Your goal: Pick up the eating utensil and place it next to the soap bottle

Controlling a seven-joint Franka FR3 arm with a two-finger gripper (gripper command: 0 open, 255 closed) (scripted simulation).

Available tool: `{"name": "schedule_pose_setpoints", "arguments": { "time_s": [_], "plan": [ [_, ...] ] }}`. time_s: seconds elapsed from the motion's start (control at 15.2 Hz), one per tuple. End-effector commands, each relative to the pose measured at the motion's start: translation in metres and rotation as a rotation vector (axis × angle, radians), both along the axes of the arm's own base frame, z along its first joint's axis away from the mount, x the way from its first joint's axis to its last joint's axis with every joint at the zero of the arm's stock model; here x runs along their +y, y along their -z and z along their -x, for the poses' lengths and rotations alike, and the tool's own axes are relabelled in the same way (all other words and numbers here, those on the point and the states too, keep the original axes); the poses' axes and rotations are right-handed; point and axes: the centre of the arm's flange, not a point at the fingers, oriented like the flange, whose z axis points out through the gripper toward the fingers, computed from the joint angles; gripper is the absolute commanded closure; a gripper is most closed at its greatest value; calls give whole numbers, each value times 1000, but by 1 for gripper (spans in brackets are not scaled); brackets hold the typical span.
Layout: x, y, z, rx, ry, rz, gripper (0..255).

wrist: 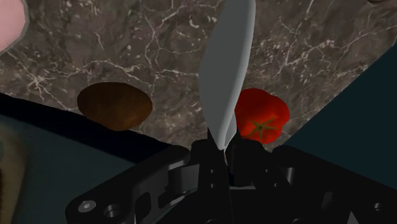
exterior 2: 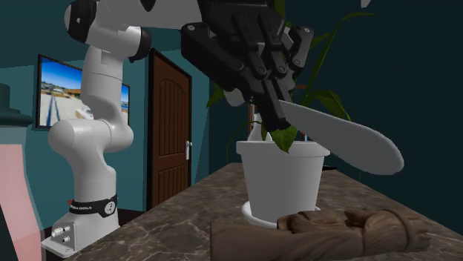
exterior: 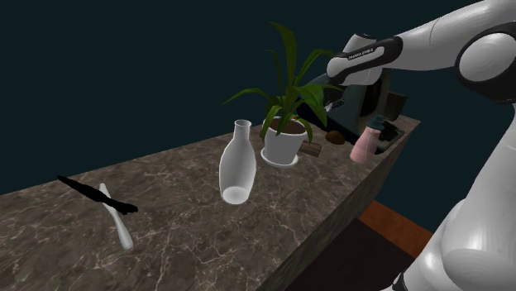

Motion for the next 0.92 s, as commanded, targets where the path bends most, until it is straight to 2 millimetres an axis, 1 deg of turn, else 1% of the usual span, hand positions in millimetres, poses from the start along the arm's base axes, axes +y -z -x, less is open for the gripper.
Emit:
{"name": "schedule_pose_setpoints", "arguments": {
  "time_s": [0.0, 0.86],
  "plan": [
    [0, 12, 1, 0, 0, 0, 255],
    [0, 80, 1, 0, 0, 0, 255]
  ]
}}
